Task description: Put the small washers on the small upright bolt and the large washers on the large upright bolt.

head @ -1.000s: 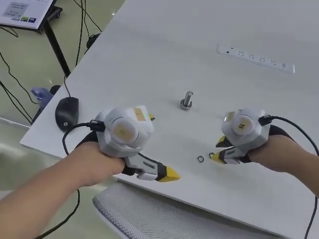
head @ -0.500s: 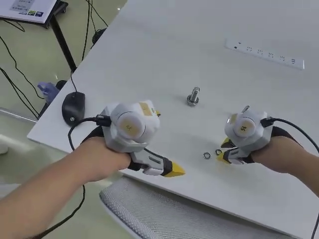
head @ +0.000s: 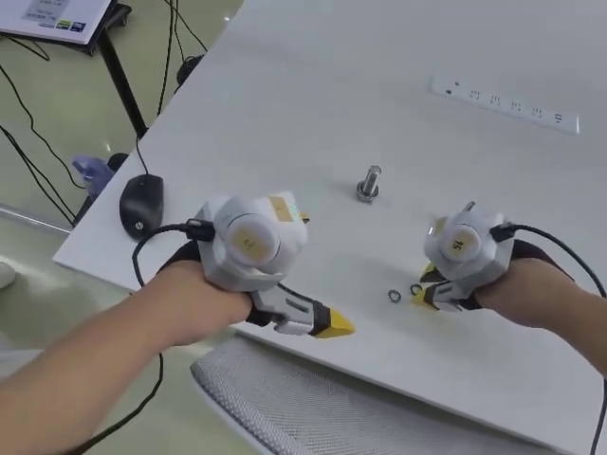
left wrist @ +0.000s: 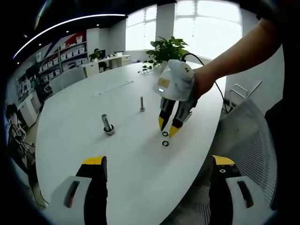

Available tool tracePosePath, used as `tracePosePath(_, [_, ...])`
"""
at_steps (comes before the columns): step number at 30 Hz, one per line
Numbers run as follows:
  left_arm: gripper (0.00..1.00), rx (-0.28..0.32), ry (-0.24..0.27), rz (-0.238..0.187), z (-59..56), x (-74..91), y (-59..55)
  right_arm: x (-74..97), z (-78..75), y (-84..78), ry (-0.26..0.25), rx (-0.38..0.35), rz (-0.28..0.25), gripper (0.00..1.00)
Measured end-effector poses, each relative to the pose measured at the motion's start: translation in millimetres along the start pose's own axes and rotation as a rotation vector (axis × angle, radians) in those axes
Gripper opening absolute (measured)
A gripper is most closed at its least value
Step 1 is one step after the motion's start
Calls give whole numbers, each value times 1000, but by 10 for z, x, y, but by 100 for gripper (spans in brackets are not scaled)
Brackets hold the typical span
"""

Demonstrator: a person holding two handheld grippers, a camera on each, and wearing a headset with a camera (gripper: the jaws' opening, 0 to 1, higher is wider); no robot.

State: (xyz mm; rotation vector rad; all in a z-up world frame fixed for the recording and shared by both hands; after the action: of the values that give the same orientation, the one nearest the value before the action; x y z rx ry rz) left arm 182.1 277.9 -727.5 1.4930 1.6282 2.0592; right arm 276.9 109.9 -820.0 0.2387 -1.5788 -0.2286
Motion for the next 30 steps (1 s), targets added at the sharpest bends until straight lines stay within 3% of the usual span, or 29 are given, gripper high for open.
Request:
tracePosePath(13, [88,-4,-15,13,-19,-28,-27,-9,-8,10,-10,6,22,15])
tracePosePath(23, [86,-4,-19,19,-5,-38,-28,-37,-19,81,2,33,131,13])
tracePosePath(26, [86,-1,-20,24,-4,-40,-34,-26,-46,53,10,8,113,13])
tracePosePath(30, [85,1,-24,23,-4,-43,-36,-15,-61,8,24,-53,36,13])
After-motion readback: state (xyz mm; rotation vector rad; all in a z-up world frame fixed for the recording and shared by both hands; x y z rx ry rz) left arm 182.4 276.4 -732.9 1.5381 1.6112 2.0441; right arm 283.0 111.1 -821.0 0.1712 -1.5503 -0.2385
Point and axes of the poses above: the centre of the closed fingertips' face, and the gripper's own axes: x roughly backward along the fingers, z roughly to its left, y roughly out of its top, the point moved 6 cm from there along x, roughly backward along the fingers, and after that the axes turned 1 degree about x, right-handed, at the moved point
